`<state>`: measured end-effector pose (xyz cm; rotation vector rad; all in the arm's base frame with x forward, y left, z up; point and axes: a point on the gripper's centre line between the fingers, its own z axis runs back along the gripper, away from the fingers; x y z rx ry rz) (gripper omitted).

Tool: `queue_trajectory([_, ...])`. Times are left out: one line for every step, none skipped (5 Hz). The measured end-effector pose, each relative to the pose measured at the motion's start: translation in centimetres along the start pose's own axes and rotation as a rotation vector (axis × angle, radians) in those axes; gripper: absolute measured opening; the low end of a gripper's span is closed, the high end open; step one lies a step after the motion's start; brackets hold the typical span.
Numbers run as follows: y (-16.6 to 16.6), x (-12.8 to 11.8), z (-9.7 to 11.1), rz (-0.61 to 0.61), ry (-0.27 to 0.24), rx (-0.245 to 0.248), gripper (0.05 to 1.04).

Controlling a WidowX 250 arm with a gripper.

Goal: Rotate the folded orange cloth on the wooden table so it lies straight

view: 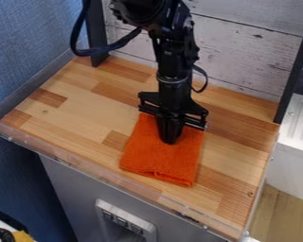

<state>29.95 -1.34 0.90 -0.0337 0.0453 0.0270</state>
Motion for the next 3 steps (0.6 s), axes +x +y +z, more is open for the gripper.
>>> queue_trajectory([0.01, -0.3, -0.03, 0.022, 0.01, 0.015, 0.058])
queue_trajectory([0.23, -0.6, -0.07, 0.026, 0.008, 0.033, 0.059])
queue_trajectory([0.38, -0.74, -0.12, 0.027, -0.015, 0.041, 0.081])
